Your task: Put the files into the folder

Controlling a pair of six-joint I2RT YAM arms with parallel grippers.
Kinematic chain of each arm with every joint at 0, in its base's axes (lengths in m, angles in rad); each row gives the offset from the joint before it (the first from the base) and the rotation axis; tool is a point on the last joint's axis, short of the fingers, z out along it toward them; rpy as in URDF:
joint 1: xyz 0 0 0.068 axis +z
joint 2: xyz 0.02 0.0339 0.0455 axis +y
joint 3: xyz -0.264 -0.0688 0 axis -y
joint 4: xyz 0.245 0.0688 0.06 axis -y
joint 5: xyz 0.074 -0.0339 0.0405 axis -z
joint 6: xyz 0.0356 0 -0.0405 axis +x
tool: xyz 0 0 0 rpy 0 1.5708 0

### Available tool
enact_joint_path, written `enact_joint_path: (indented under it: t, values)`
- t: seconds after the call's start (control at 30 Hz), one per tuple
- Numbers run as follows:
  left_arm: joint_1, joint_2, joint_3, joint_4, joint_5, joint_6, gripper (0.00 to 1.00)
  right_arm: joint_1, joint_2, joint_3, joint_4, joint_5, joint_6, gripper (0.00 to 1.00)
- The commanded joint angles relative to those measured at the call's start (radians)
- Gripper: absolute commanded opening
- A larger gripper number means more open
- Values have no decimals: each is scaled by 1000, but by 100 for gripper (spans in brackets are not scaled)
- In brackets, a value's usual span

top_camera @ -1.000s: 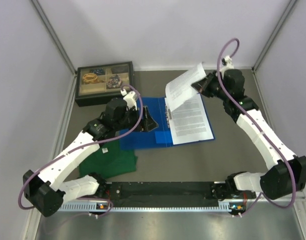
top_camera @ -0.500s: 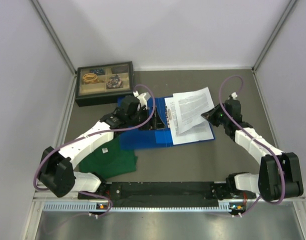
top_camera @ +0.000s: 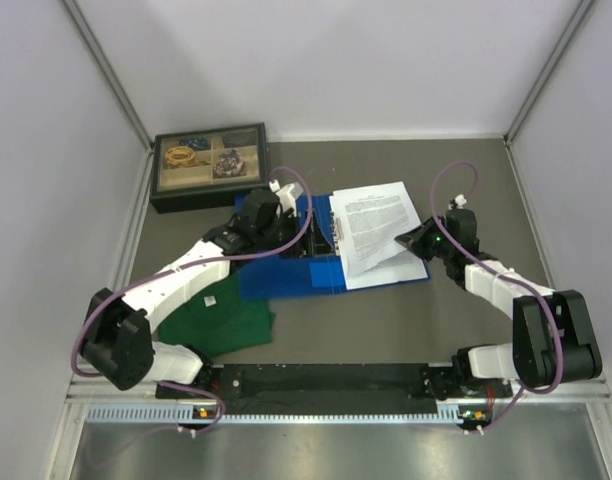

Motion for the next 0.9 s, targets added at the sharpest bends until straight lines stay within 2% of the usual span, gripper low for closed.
enact_joint_path:
  t: [0.0, 0.87]
  values:
    - [6, 17, 13, 54, 43, 7, 80, -3, -14, -18, 66, -18, -19, 0]
    - [6, 32, 3, 54, 61, 13, 79, 48, -43, -63, 54, 30, -9, 0]
